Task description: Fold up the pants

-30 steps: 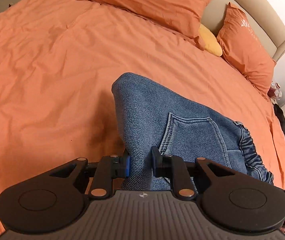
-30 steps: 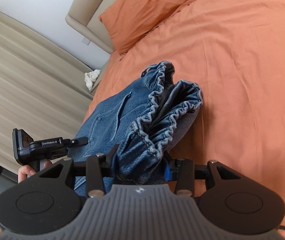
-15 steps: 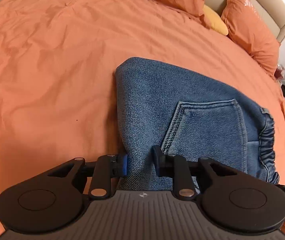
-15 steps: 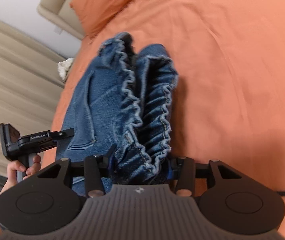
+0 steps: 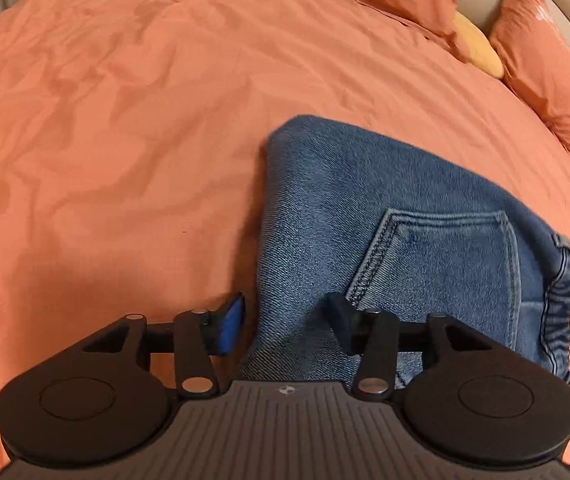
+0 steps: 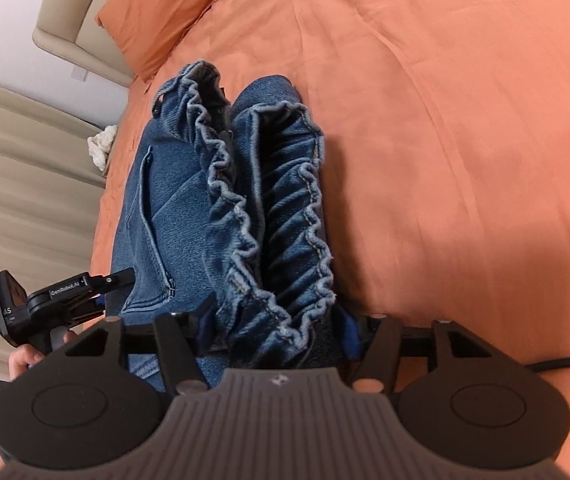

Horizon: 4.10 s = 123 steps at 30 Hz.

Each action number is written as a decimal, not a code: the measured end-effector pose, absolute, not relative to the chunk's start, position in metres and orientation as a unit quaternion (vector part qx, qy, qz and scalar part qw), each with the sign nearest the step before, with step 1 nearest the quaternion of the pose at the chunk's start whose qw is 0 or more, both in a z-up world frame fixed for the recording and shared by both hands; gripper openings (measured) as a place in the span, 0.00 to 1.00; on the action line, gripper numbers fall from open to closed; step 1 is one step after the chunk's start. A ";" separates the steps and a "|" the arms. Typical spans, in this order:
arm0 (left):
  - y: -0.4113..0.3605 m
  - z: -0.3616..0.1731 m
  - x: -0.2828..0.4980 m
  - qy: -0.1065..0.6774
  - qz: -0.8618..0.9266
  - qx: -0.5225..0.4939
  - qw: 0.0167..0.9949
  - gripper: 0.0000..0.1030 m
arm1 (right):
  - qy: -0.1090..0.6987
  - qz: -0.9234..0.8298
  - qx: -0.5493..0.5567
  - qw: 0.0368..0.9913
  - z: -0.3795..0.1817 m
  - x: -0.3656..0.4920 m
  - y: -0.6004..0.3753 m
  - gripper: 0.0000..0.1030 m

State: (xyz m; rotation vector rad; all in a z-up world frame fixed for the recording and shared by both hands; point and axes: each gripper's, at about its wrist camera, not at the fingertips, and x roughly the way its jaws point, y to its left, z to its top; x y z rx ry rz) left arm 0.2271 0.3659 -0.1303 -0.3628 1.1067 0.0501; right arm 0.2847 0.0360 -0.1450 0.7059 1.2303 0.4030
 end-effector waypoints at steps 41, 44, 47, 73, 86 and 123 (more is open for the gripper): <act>0.158 0.044 -0.065 0.263 0.122 0.037 0.956 0.90 | 0.212 0.172 -0.024 0.962 0.107 -0.008 0.048 0.95; 0.158 0.029 -0.066 0.276 0.144 0.053 0.949 0.90 | 0.224 0.149 -0.025 0.963 0.094 -0.009 0.046 0.95; 0.157 0.016 -0.066 0.292 0.149 0.062 0.943 0.90 | 0.241 0.132 -0.028 0.961 0.079 -0.006 0.046 0.95; 0.157 -0.004 -0.075 0.322 0.162 0.045 0.932 0.90 | 0.306 0.134 -0.014 0.942 0.047 0.010 0.055 0.95; 0.156 0.000 -0.078 0.318 0.159 0.044 0.934 0.90 | 0.296 0.132 -0.015 0.946 0.052 0.004 0.055 0.95; 0.156 0.003 -0.080 0.314 0.158 0.046 0.935 0.90 | 0.288 0.132 -0.015 0.948 0.058 -0.001 0.049 0.95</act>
